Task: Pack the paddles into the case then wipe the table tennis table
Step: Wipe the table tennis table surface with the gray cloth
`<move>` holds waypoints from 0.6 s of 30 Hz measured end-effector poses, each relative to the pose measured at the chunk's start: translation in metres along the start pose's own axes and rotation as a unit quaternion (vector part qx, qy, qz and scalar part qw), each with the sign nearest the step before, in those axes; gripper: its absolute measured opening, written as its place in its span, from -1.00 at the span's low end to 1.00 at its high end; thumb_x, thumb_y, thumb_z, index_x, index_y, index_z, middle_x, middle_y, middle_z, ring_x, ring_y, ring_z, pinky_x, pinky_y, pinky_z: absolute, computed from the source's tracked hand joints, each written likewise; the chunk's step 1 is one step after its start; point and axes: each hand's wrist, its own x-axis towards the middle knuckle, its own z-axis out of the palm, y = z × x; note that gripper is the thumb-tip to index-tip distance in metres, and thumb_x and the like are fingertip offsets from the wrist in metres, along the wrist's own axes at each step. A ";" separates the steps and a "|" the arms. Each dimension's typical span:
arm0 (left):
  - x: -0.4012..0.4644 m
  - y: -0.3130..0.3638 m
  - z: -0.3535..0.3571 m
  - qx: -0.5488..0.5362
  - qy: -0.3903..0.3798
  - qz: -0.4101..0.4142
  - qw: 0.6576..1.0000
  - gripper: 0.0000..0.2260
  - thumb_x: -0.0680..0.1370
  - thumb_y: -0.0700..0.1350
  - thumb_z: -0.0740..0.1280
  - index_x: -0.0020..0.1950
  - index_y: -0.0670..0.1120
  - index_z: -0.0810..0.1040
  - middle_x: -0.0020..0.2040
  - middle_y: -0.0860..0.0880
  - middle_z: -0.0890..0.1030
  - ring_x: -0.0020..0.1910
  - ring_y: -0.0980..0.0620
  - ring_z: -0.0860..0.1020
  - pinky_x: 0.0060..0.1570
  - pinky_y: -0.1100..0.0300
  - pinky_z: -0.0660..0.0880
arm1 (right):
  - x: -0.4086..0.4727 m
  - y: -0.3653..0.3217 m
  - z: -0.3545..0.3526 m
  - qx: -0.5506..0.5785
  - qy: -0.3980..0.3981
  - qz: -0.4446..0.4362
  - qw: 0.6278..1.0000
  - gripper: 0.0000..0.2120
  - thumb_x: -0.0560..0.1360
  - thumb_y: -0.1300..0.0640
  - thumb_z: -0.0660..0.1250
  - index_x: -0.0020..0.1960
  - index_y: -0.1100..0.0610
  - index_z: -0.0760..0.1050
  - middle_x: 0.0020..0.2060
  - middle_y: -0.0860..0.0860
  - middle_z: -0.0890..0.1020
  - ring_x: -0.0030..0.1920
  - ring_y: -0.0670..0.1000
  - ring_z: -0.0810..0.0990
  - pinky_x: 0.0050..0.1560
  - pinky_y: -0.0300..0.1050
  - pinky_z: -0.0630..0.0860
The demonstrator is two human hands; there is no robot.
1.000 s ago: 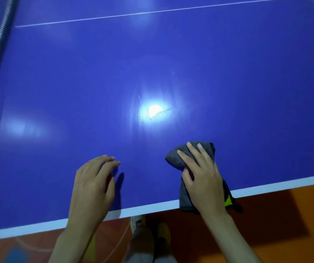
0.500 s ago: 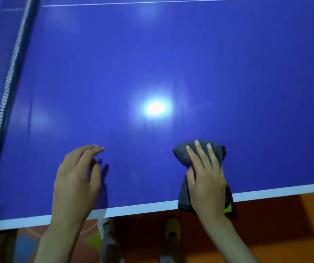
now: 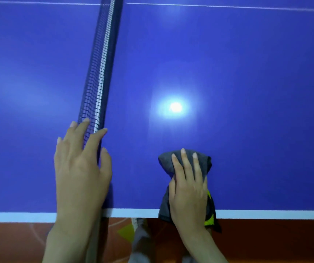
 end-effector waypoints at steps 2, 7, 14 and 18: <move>0.002 -0.019 -0.004 -0.001 -0.059 -0.014 0.998 -0.55 0.55 -0.27 0.41 0.45 -0.15 0.52 0.57 -0.15 0.37 0.59 -0.22 0.26 0.53 -0.31 0.20 | -0.002 -0.037 0.009 0.003 -0.012 -0.017 1.000 -0.36 0.53 0.15 0.38 0.59 0.03 0.34 0.64 0.00 0.23 0.64 0.16 0.17 0.35 0.29 0.51; -0.004 -0.049 -0.006 -0.003 -0.122 0.016 0.992 -0.35 0.47 -0.41 0.45 0.55 -0.18 0.41 0.58 -0.13 0.37 0.52 -0.23 0.38 0.46 -0.31 0.33 | 0.000 -0.108 0.026 0.002 -0.031 -0.074 0.997 -0.32 0.51 0.09 0.42 0.60 0.01 0.33 0.64 -0.01 0.24 0.63 0.15 0.19 0.36 0.28 0.50; -0.011 -0.056 -0.010 -0.013 -0.069 0.027 0.997 -0.42 0.51 -0.40 0.37 0.53 -0.19 0.41 0.52 -0.21 0.43 0.52 -0.26 0.38 0.47 -0.28 0.34 | 0.047 -0.160 0.045 0.041 -0.033 -0.151 0.987 -0.43 0.61 0.13 0.34 0.59 -0.02 0.32 0.62 -0.05 0.28 0.65 0.08 0.13 0.52 0.25 0.34; -0.010 -0.055 -0.010 -0.003 -0.064 -0.008 0.998 -0.55 0.64 -0.14 0.15 0.54 -0.15 0.41 0.53 -0.22 0.42 0.56 -0.24 0.33 0.50 -0.25 0.31 | 0.067 -0.173 0.050 0.059 -0.011 -0.143 0.988 -0.52 0.61 0.06 0.39 0.51 0.00 0.42 0.57 -0.04 0.36 0.62 0.06 0.20 0.50 0.20 0.36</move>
